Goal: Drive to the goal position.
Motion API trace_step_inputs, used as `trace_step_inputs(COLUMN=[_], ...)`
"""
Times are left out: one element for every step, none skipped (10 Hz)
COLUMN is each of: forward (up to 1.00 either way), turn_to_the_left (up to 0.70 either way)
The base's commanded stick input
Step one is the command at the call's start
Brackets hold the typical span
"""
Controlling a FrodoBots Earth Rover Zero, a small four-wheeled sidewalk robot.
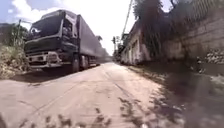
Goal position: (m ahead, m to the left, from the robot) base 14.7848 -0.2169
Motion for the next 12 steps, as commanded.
trace_step_inputs(forward=[0.70,0.70,0.70,0.70,0.70,0.70,0.70,0.70,0.70,0.70,0.70,0.70], turn_to_the_left=[0.00,0.00,0.00,0.00,0.00,0.00,0.00,0.00,0.00,-0.06,-0.16,-0.26])
